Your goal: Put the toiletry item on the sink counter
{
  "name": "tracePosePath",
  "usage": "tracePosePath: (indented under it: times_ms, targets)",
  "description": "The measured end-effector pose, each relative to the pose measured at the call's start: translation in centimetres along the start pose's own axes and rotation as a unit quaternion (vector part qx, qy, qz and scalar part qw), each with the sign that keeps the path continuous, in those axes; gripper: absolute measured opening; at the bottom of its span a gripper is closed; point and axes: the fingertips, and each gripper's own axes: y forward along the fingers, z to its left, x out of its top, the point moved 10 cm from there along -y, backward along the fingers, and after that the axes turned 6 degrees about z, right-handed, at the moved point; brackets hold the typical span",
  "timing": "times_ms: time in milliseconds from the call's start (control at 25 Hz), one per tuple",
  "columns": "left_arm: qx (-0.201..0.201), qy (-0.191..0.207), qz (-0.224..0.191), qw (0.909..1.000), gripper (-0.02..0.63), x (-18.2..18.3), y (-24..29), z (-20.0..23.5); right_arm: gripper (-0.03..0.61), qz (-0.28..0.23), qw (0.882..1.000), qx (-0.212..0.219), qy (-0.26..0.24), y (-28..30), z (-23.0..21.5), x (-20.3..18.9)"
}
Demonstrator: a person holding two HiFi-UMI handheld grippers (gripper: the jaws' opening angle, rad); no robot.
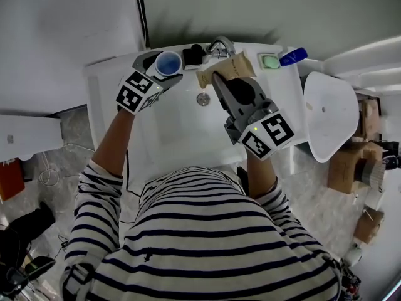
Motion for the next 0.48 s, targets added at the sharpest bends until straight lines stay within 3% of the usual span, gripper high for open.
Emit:
tracePosePath:
  times_ms: [480]
  targets:
    - [0.001,-0.014,0.014,0.9998,0.371,-4.5,6.1,3.4,0.037,0.018,1.000,-0.003,0.016,2.9,-1.8,-0.7]
